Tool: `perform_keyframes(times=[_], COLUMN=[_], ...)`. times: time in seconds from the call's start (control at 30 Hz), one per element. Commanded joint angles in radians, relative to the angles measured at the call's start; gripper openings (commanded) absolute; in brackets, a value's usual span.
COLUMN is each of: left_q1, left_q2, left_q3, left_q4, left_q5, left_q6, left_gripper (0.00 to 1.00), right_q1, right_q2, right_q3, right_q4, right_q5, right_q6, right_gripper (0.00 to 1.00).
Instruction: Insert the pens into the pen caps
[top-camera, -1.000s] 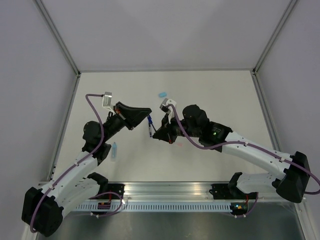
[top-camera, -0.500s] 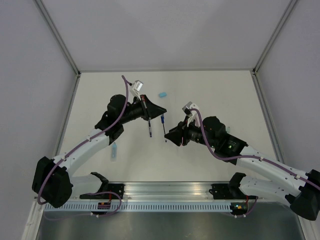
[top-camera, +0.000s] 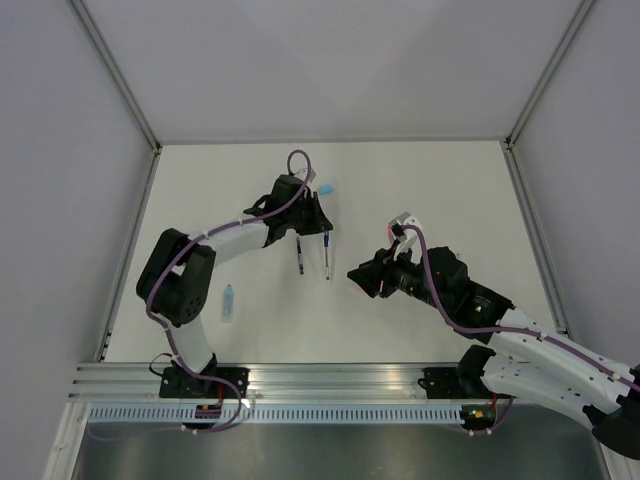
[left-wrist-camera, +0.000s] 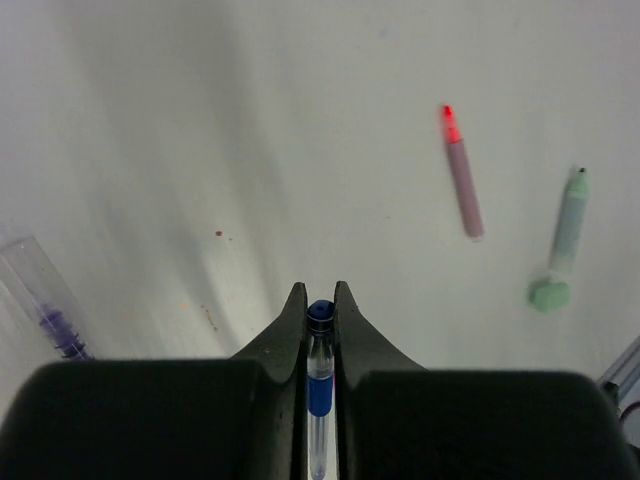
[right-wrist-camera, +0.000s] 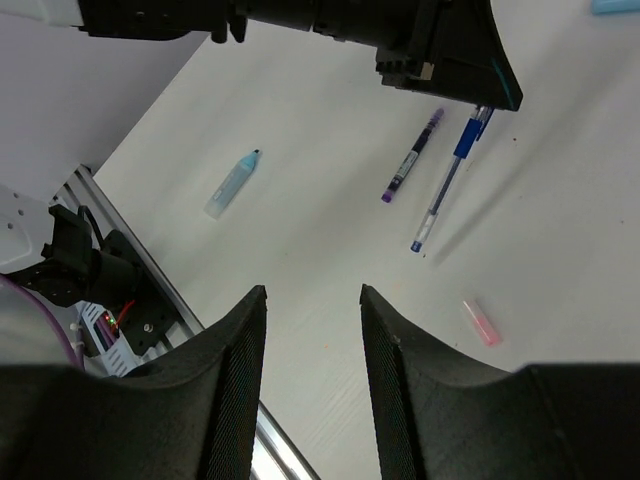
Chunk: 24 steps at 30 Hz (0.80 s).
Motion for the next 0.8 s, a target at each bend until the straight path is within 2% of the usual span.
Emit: perform_keyframes(times=[0.0, 0.17, 0.37, 0.4, 0.6, 0.77], left_q1=[0.007, 0.007, 0.03, 0.039, 0.048, 0.048], left_q2=[0.088, 0.172, 0.264, 0.275, 0.252, 0.158], left_q3=[0.102, 0.146, 0.186, 0.189, 0.185, 0.182], left_q4=[-0.088, -0.116, -0.155, -0.157, -0.172, -0.185], left_q5=[-0.046, -0.118, -0.15, -0.138, -0.155, -0.132], left_q6=[0.056, 0.084, 0.093, 0.093, 0.122, 0.153], left_gripper=[0.02, 0.02, 0.14, 0.2, 0.38, 0.46], right_q1=[-0.001, -0.002, -0.002, -0.002, -0.002, -0.002], right_q2=[-0.002, -0.02, -0.038, -0.037, -0.031, -0.023], right_q3=[0.01, 0.002, -0.005, -0.005, -0.001, 0.001], right_q4=[-0.006, -0.006, -0.009, -0.013, -0.018, -0.019], right_q5=[0.021, 0.047, 0.056, 0.062, 0.066, 0.075], right_q6=[0.019, 0.023, 0.024, 0.023, 0.012, 0.003], right_gripper=[0.48, 0.48, 0.48, 0.49, 0.49, 0.49])
